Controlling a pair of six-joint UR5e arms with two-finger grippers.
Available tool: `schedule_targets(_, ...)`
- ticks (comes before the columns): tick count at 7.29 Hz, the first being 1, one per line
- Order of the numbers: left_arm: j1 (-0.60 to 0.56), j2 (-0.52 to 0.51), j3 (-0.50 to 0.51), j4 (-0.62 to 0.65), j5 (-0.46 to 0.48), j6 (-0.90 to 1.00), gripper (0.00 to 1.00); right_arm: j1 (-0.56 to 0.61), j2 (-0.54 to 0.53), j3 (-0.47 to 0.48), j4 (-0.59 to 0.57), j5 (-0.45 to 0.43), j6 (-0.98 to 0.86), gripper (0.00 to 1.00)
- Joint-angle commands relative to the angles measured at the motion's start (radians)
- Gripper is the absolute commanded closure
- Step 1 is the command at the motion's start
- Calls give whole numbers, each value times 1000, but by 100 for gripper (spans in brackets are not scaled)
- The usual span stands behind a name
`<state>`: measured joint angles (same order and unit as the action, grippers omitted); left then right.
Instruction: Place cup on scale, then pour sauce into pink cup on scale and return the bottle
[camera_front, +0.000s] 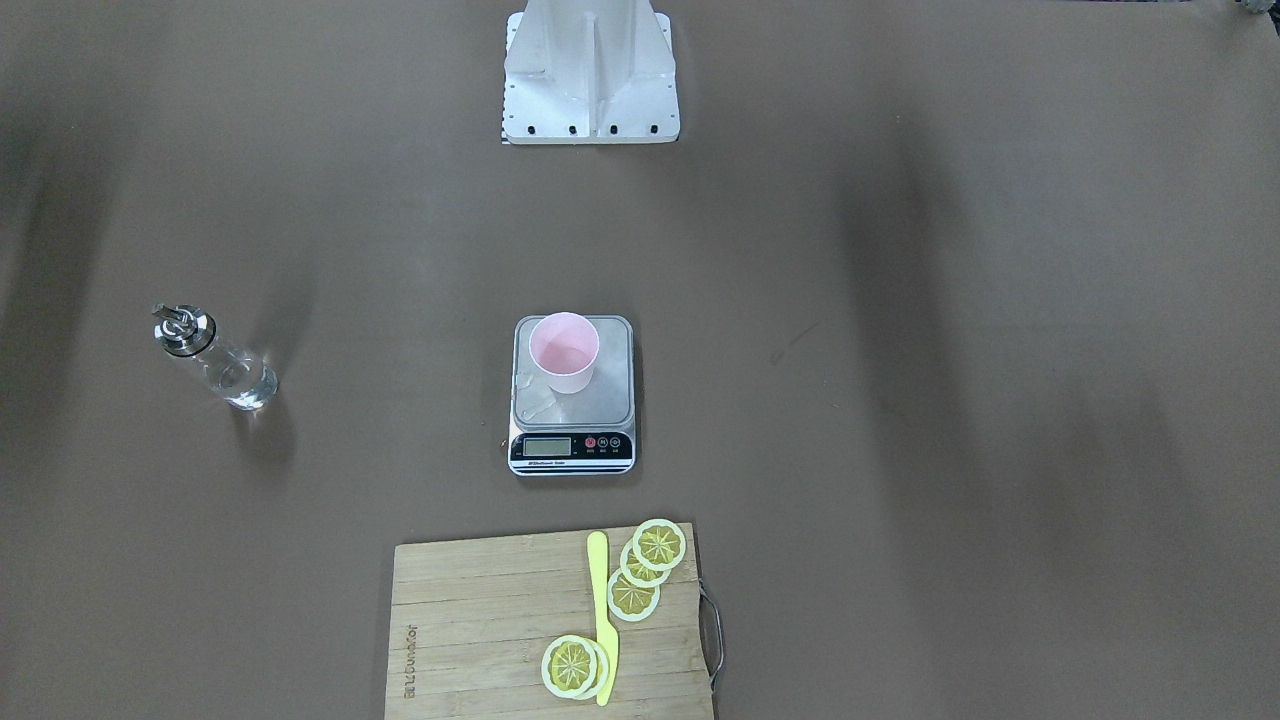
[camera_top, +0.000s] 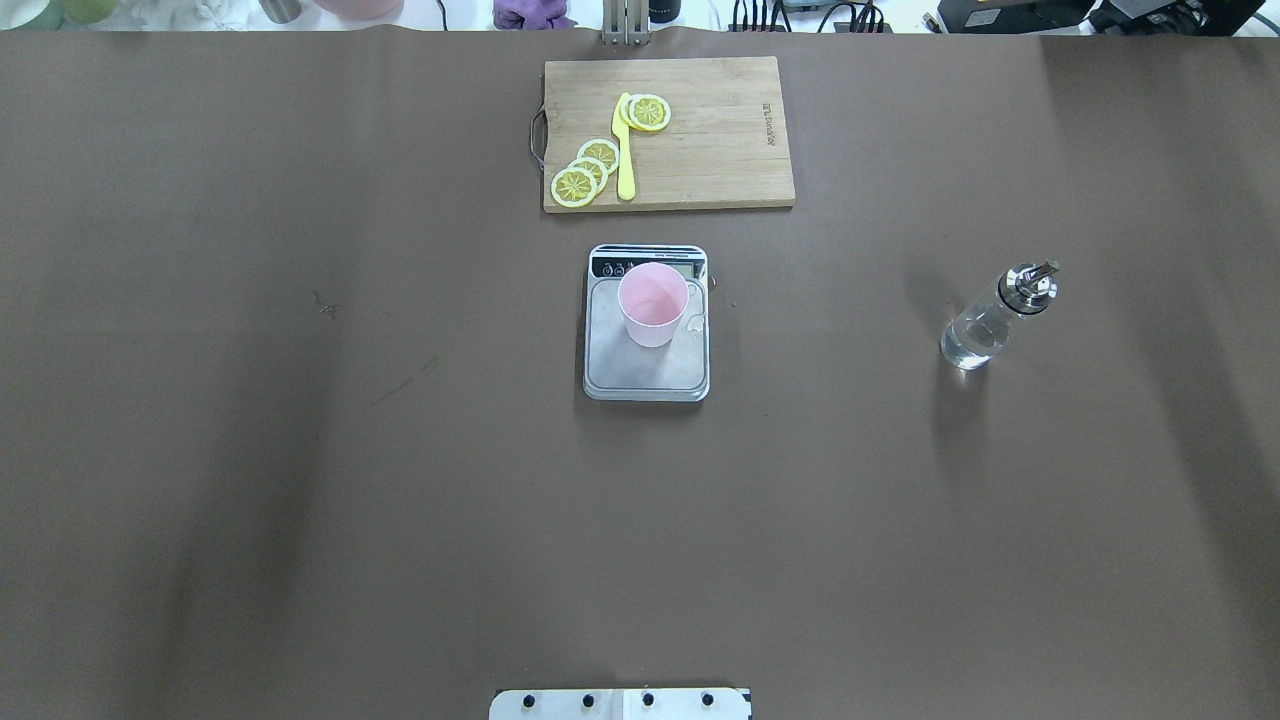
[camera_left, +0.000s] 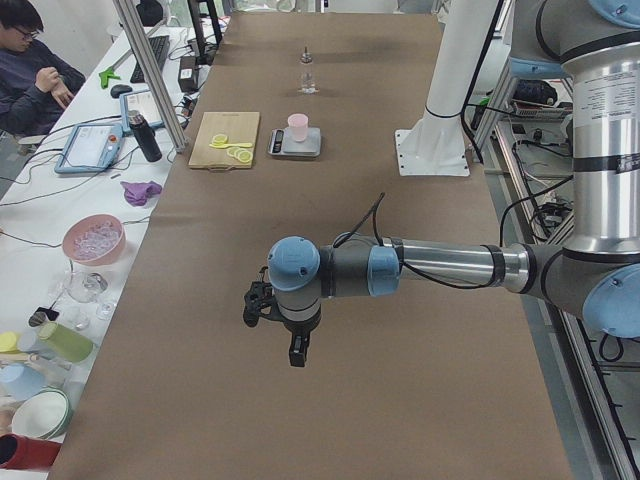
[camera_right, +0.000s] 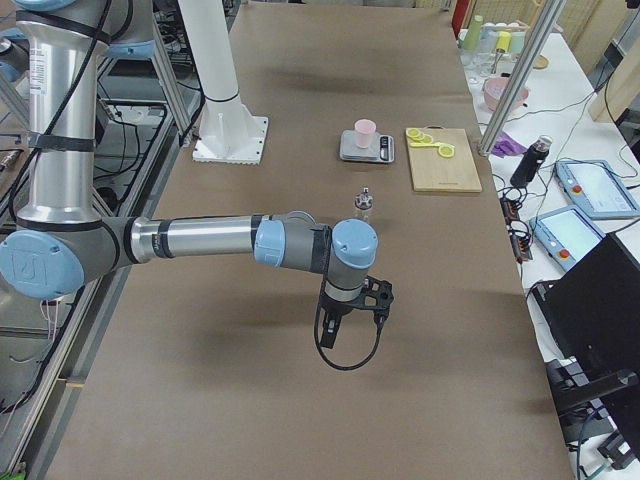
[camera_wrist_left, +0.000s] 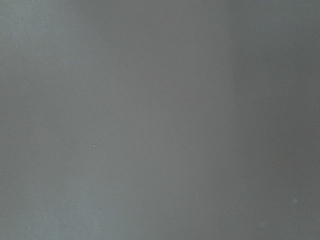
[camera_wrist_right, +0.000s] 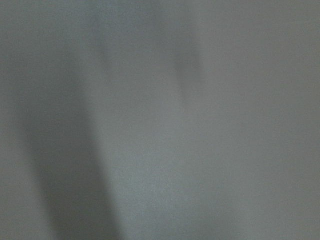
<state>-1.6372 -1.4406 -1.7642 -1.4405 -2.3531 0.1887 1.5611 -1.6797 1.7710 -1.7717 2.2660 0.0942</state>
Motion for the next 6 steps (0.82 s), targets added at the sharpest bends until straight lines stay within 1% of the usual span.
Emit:
schedule_targets(1,0,0,0,0,0,0,2,-1,-5,-15,58,-6,2,0)
schedule_targets(4,0,-1,-1,0,0,0,2,-1,-9,-27,95,-13,-8,0)
schedule_targets(6,0,-1,-3,-1,0,0,2,-1,-6,-13,94,-46,-8,0)
